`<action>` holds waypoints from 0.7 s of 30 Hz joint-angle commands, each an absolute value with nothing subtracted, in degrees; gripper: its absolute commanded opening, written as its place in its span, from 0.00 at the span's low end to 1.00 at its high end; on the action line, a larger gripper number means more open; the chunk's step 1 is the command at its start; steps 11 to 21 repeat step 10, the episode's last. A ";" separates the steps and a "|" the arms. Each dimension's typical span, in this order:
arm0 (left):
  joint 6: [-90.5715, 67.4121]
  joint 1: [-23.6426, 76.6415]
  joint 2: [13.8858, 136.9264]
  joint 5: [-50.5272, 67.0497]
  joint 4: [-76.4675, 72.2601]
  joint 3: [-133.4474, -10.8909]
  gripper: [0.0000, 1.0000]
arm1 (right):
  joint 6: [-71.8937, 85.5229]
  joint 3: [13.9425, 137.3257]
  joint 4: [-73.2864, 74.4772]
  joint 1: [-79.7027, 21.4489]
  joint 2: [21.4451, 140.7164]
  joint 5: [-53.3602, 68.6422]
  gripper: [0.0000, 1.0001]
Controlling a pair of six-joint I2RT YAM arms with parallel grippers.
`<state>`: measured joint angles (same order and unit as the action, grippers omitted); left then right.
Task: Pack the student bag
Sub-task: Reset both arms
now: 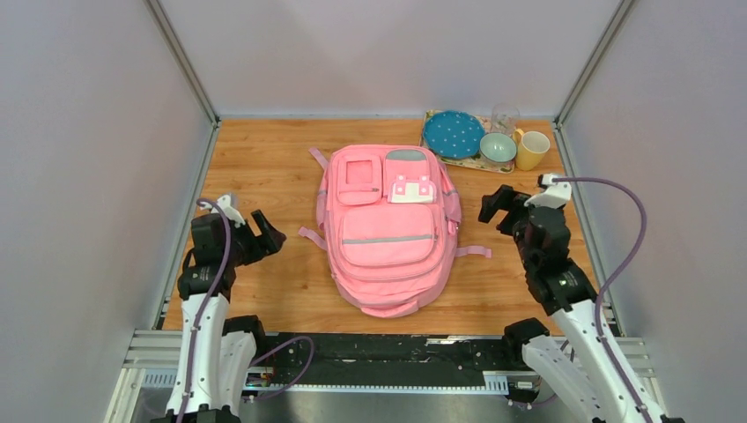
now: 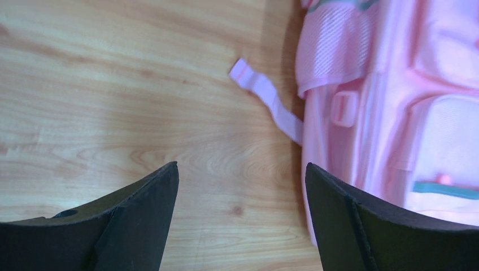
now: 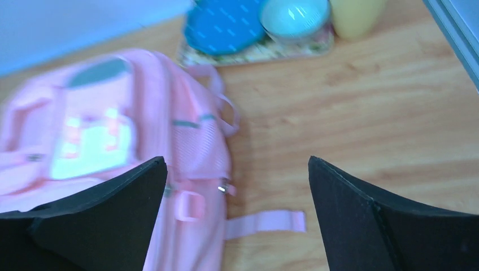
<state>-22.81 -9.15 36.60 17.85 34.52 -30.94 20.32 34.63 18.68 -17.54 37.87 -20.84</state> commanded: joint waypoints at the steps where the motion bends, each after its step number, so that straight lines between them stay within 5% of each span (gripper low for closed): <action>1: -23.99 -9.40 37.09 20.21 33.48 -41.02 0.89 | 21.08 45.95 20.29 -17.40 34.72 -8.71 0.99; 5: -24.88 -9.49 39.46 21.09 34.71 -45.69 0.89 | 19.87 53.34 29.08 -17.40 36.65 -6.77 0.99; 21: -24.61 -9.49 39.12 20.83 34.63 -47.81 0.89 | 19.60 51.95 29.18 -17.40 34.55 -4.74 0.99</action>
